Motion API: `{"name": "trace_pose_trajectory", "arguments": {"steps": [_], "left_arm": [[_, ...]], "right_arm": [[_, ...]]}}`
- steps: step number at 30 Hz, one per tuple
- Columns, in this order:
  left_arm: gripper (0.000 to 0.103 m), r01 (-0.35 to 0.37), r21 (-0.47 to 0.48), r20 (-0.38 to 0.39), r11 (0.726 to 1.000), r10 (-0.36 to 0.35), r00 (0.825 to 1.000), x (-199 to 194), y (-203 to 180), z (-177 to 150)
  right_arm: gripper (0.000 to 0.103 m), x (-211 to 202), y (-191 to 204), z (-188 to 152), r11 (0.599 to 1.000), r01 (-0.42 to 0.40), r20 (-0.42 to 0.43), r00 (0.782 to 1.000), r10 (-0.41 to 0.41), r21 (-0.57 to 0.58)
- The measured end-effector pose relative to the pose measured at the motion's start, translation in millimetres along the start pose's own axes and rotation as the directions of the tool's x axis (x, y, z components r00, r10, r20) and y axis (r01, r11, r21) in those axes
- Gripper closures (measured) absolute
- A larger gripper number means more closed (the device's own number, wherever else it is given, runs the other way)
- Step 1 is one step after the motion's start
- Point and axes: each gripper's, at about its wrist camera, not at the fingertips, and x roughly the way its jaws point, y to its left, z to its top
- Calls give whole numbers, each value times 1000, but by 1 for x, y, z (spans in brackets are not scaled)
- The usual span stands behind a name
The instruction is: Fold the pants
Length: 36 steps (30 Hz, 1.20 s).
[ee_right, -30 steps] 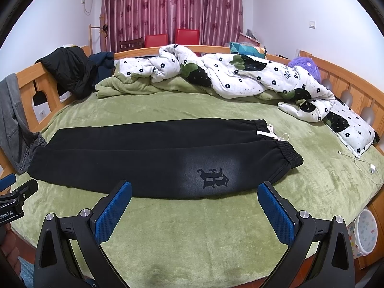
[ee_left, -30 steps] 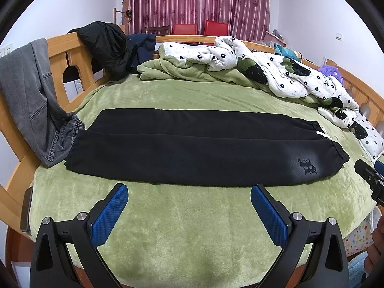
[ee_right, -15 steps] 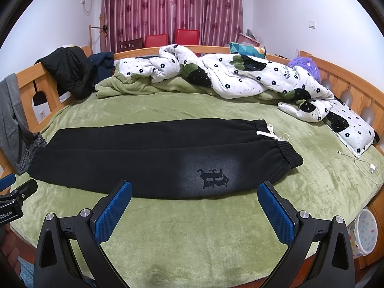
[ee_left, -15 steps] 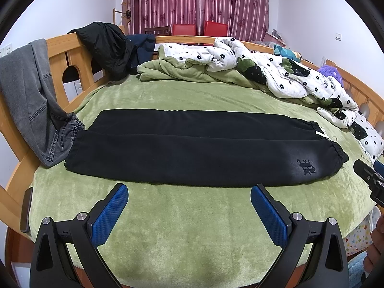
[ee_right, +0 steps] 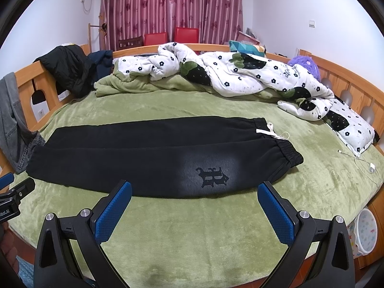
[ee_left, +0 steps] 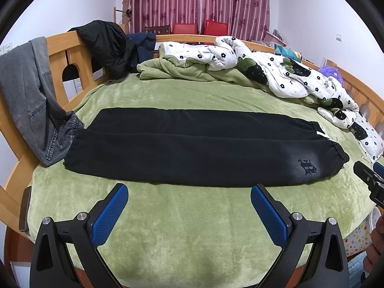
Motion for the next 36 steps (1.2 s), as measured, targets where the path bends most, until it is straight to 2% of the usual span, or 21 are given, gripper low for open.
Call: {"name": "trace_pose_trajectory", "arguments": {"steps": [7, 21, 28, 36], "left_arm": [[0, -1, -12, -18, 1000, 1, 1000, 6, -5, -6], [0, 7, -45, -69, 999, -10, 998, 49, 10, -6], [1, 35, -89, -108, 995, -45, 993, 73, 23, -10], [3, 29, -171, -175, 985, -59, 983, 114, 52, -25]], "right_arm": [[0, 12, -3, -1, 1000, 6, -15, 1000, -6, 2], [0, 51, -9, -11, 999, 37, -54, 998, -36, 10], [0, 75, -19, -22, 999, 54, -77, 996, -53, 10], [3, 115, -47, -40, 994, 65, -135, 989, -53, 88]]}}
